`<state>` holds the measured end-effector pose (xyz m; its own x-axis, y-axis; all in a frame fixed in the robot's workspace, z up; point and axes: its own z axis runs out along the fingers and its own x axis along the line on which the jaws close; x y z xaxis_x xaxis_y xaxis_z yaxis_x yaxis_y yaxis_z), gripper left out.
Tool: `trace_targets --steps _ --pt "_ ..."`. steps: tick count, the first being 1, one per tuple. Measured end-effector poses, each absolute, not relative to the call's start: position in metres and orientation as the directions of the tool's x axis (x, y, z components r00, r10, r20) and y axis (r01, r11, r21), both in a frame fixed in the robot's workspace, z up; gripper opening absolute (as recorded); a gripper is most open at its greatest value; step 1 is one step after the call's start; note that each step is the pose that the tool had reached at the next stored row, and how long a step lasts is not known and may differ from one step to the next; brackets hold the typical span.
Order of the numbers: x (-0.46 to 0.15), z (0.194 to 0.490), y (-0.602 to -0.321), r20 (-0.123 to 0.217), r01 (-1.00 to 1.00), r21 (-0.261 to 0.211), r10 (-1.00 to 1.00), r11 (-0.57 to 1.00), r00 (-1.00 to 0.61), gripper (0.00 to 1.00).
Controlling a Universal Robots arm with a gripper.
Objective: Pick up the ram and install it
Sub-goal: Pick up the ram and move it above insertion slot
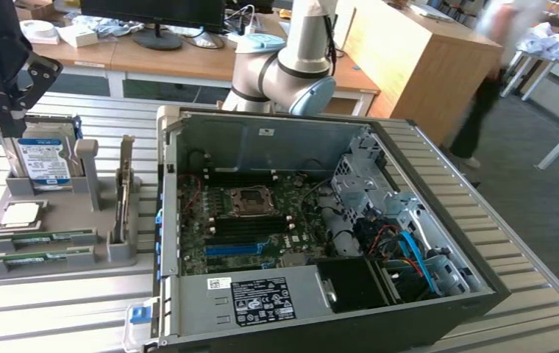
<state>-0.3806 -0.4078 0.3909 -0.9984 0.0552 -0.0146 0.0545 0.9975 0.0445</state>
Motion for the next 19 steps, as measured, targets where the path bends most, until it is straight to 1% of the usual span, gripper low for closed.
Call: trace_targets --steps 11,19 --pt "-0.3807 0.3909 -0.4078 -0.015 0.05 0.045 0.051 0.998 -0.999 0.1" --pt "-0.3807 0.3909 -0.4078 -0.015 -0.016 0.044 -0.016 0.999 -1.0 0.1"
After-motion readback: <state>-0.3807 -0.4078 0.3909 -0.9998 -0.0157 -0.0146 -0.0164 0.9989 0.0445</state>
